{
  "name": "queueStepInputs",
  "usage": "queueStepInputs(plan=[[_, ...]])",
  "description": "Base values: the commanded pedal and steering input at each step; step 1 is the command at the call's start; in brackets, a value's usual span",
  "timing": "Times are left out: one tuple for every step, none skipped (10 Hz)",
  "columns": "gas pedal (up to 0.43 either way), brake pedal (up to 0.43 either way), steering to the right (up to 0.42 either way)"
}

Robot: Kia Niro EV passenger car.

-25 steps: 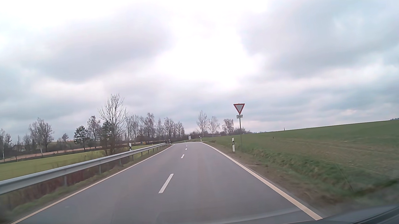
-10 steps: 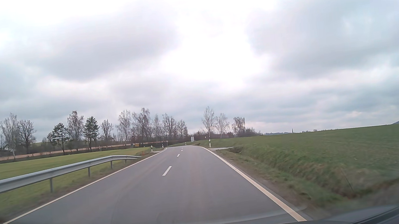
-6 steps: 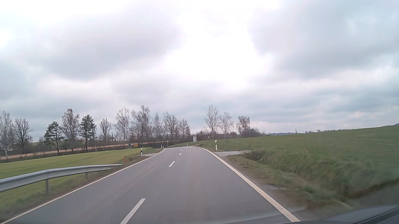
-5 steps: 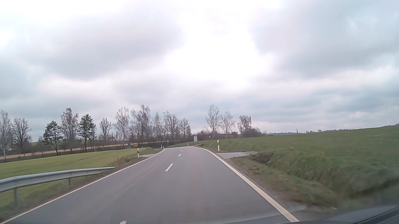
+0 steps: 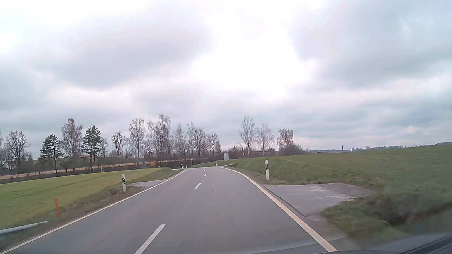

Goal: Follow the waypoints while adhering to traffic rules and regulations

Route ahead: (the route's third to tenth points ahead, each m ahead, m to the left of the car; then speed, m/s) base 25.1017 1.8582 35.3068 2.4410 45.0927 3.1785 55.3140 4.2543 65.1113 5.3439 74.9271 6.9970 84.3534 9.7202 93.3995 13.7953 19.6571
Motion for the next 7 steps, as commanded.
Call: queueStepInputs(plan=[[0.0, 0.098, -0.007], [0.0, 0.098, -0.008], [0.0, 0.098, -0.007], [0.0, 0.098, -0.008], [0.0, 0.098, -0.008], [0.0, 0.104, -0.007], [0.0, 0.11, -0.007]])
